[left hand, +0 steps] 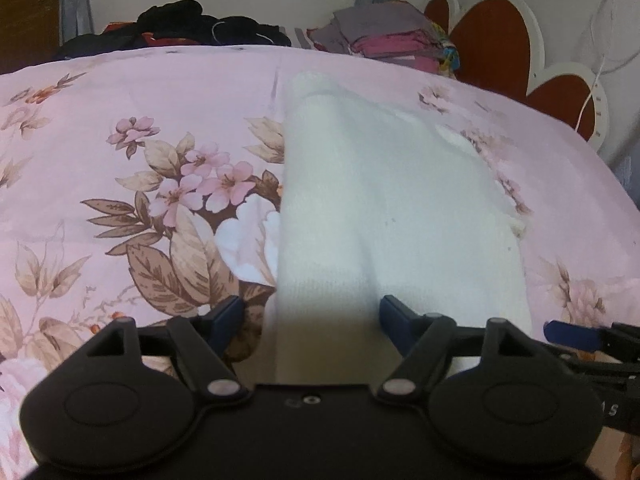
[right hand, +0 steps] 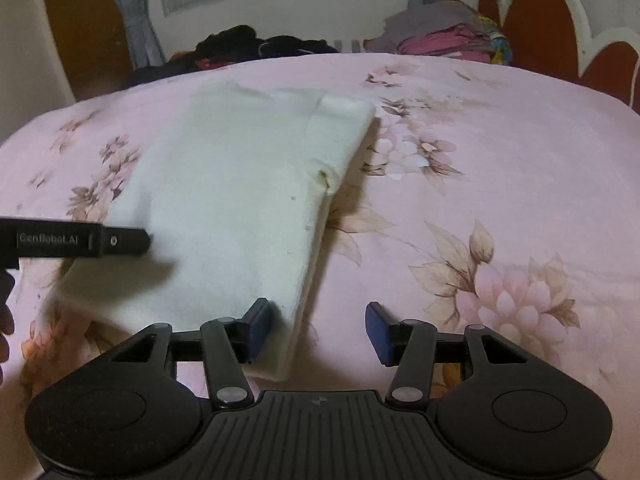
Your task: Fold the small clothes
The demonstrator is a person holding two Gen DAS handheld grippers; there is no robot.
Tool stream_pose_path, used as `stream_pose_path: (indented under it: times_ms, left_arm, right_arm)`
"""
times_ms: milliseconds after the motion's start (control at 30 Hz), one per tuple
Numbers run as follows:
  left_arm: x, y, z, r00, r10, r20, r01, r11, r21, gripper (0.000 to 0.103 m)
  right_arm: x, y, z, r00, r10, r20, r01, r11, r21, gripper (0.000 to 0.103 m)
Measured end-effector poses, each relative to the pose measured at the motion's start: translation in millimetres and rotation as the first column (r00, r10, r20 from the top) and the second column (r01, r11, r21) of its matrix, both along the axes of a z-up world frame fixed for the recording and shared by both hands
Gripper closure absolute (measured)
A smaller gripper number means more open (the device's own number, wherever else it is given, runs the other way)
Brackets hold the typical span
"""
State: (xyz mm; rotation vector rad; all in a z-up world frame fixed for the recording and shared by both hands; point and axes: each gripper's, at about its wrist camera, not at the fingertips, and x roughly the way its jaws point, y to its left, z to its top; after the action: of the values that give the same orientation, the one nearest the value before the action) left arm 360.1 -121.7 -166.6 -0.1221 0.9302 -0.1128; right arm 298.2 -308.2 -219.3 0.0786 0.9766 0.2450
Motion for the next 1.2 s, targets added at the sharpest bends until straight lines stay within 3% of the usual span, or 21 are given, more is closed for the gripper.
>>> stream_pose_path:
  times_ms: [200,267,333,500,767,900,1100,1200]
  left_arm:
    - [9.2,-3.5,3.0,0.996,-0.079,-0.039,0.081,0.996,0.039,0.026]
    - [13.0,-3.3,4.4,0.993,-0.108,-0.056,0.110,0.993,0.043,0.026]
    - [15.9,-3.6,6.5,0.988,-0.138,-0.069,0.141,0.989,0.044,0.026]
    - [21.0,-4.4,14.3,0.975,-0.211,-0.068,0.214,0.976,0.045,0.025]
    - [35.1,1.8,28.9,0.976,-0.215,-0.040,0.214,0.977,-0.024,0.023]
    - [42.3,10.0,32.8,0.983,-0.181,-0.031,0.179,0.983,-0.047,0.023]
    - [64.7,21.3,28.5,0.993,-0.115,-0.029,0.110,0.983,-0.147,0.023]
    - [73.6,21.8,16.3,0.992,-0.116,-0.047,0.106,0.979,-0.176,0.024]
  right_arm:
    - [3.1,12.2,-1.9,0.999,-0.034,-0.011,0.033,0.998,-0.057,0.051]
    - [3.4,14.9,-2.9,0.998,-0.062,-0.015,0.061,0.995,-0.084,0.044]
    - [6.4,15.5,-3.0,0.997,-0.077,-0.021,0.074,0.991,-0.115,0.031]
    - [10.9,2.6,-8.6,0.984,-0.161,-0.075,0.155,0.985,-0.072,0.017]
    - [14.0,11.7,5.9,0.988,-0.142,-0.066,0.133,0.984,-0.120,0.017]
    - [21.6,5.9,13.5,0.990,-0.133,-0.040,0.131,0.990,-0.056,0.017]
    - [53.3,-15.0,21.9,0.981,-0.186,-0.049,0.191,0.966,0.175,0.017]
    - [70.5,-12.4,15.9,0.985,-0.166,-0.044,0.171,0.965,0.197,0.017]
